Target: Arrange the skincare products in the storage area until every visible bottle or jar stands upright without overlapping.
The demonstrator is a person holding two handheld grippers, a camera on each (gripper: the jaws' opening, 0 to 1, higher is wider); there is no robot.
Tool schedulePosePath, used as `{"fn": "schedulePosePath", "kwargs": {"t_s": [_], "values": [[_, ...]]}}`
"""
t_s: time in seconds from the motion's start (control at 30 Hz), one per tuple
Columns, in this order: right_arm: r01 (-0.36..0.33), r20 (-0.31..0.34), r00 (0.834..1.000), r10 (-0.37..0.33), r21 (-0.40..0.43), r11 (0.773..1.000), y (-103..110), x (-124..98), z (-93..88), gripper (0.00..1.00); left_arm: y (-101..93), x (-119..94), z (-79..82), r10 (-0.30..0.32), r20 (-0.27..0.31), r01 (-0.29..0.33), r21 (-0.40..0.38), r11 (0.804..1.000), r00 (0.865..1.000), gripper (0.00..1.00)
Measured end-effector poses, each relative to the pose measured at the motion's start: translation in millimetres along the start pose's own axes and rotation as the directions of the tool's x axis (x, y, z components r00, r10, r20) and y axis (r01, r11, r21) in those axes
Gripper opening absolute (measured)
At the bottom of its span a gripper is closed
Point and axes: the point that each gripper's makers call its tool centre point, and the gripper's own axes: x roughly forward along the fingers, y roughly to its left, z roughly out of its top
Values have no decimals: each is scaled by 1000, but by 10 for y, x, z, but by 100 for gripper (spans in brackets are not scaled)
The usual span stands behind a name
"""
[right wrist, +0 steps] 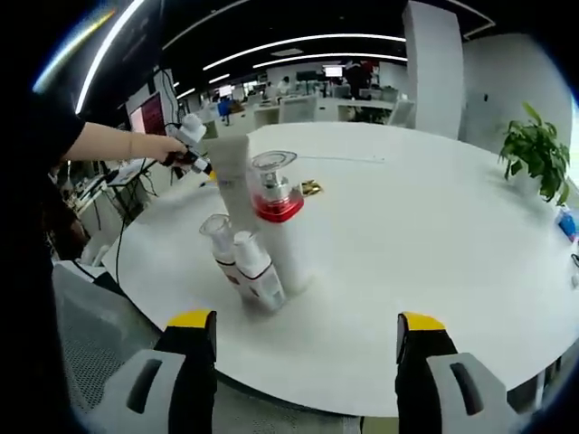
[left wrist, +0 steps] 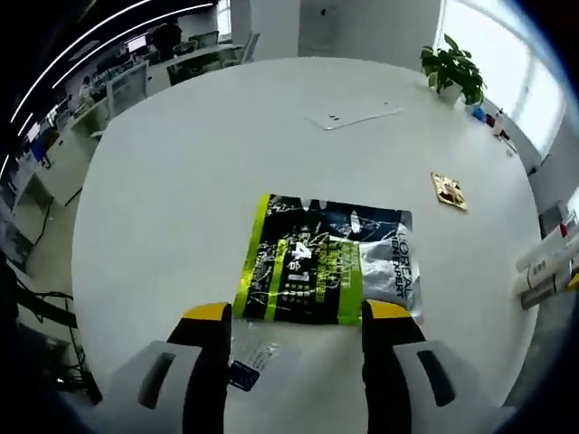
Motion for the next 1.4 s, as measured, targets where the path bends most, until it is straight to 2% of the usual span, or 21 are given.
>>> {"fn": "schedulePosePath", "kwargs": {"t_s": [0.13, 0.23, 0.37, 0.5, 0.53, 0.57, 0.73, 0.87, 1.1, 1.27, 1.37, 1.4], "values": [[1, -3, 1000, -1, 0, 1000, -1, 2, -4, 85, 61, 35, -43, 6, -7, -6, -46, 999, 1000, 52], [2, -7, 1000, -2, -2, 1000, 3, 3, -10, 85, 14, 36, -88, 13, -26, -15, -81, 997, 1000, 51], [2, -12, 1000, -2, -5, 1000, 4, 5, -16, 85, 49, 36, -69, 50, -26, -52, -76, 996, 998, 54], [1, -16, 1000, -2, -5, 1000, 3, 8, -24, 85, -167, -83, -39, 71, -14, -71, -81, 994, 997, 52], [2, -17, 1000, -2, -5, 1000, 2, 9, -25, 85, -64, -22, -13, 72, -14, -73, -83, 994, 997, 52], [2, -18, 1000, -2, -6, 1000, 5, 9, -25, 85, -40, -7, 8, 78, -10, -79, -87, 993, 997, 51], [4, -22, 1000, -4, -5, 1000, 9, 16, -29, 85, -19, 80, 98, 69, -2, -69, -116, 991, 998, 45], [5, -25, 1000, -6, -5, 1000, 6, 17, -30, 85, 49, 158, 154, 77, -5, -78, -117, 990, 997, 43], [7, -31, 1000, -7, -8, 1000, 4, 23, -37, 85, 30, 311, 229, 51, -3, -51, -120, 991, 999, 40], [6, -36, 999, -6, -15, 1000, 10, 26, -45, 85, 28, 365, 271, 80, -11, -80, -81, 993, 997, 40], [8, -36, 999, -8, -15, 1000, 0, 26, -50, 85, -38, 405, 312, 32, 20, -30, -71, 997, 999, 19], [8, -36, 999, -9, -15, 1000, -2, 26, -50, 85, -66, 413, 312, 45, 22, -44, -64, 997, 999, 17]]}}
